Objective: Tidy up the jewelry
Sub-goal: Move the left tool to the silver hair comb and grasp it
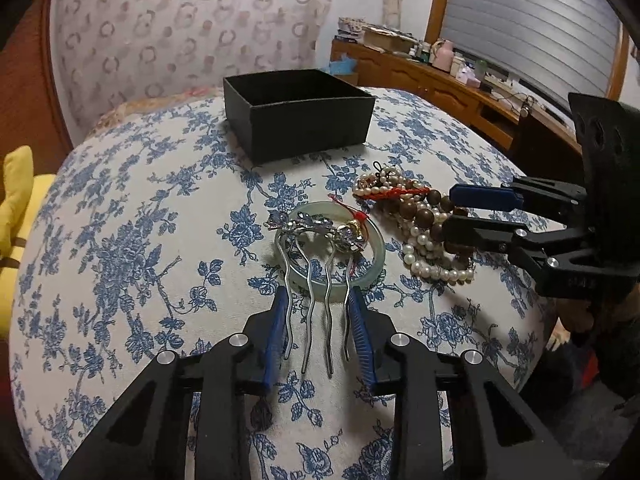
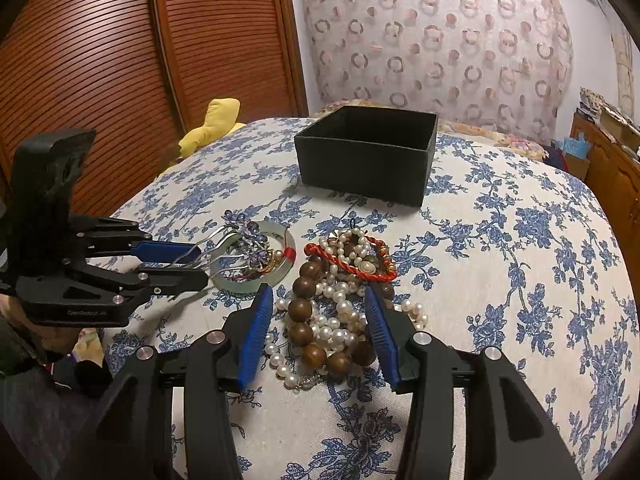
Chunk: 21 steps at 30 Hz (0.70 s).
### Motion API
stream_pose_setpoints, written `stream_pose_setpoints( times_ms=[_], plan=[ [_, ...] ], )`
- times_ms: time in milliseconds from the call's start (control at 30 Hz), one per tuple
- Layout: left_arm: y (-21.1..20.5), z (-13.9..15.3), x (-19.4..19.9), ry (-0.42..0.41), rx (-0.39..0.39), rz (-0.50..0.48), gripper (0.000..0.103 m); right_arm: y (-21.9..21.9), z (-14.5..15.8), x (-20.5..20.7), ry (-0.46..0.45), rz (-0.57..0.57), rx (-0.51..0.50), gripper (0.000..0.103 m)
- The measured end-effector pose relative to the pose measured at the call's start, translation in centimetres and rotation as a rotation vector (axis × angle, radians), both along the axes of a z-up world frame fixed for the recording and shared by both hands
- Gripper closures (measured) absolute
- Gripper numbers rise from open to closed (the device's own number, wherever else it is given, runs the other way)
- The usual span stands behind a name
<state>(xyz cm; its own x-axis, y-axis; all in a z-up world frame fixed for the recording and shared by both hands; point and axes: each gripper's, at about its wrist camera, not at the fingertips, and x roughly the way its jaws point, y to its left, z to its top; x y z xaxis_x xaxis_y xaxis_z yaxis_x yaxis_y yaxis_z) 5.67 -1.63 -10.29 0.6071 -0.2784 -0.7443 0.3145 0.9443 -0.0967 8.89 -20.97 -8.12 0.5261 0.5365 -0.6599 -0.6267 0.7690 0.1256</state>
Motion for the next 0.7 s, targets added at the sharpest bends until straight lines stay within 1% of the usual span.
stream_pose_setpoints(
  times_ms=[167, 367, 467, 567, 633, 667, 700],
  plan=[
    [-0.6, 0.5, -0.8, -0.033, 0.035, -0.001, 0.076, 0.0, -0.1, 0.0, 0.002, -0.003, 0.0, 0.051],
    [-0.9, 0.4, -0.6, -0.036, 0.043, 0.002, 0.076, -0.2, -0.2, 0.1, 0.002, -0.006, 0.001, 0.05],
    [-0.7, 0.4, -0.5, -0.035, 0.024, 0.005, 0.076, -0.2, -0.2, 0.1, 0.003, -0.006, 0.001, 0.05],
    [0.1, -0.1, 0.1, 0.009, -0.02, 0.017, 0.074, -0.1, -0.2, 0.1, 0.002, -0.005, 0.0, 0.049],
    [0.4, -0.3, 0.2, 0.024, -0.039, 0.01, 0.074, -0.2, -0.2, 0.1, 0.002, -0.005, 0.0, 0.049],
    [0.5, -0.3, 0.2, 0.026, -0.045, 0.01, 0.072, -0.2, -0.3, 0.1, 0.002, -0.005, 0.0, 0.049],
    [0.5, -0.3, 0.2, 0.032, -0.051, 0.008, 0.069, -0.2, -0.3, 0.1, 0.002, -0.006, 0.0, 0.049]
  ],
)
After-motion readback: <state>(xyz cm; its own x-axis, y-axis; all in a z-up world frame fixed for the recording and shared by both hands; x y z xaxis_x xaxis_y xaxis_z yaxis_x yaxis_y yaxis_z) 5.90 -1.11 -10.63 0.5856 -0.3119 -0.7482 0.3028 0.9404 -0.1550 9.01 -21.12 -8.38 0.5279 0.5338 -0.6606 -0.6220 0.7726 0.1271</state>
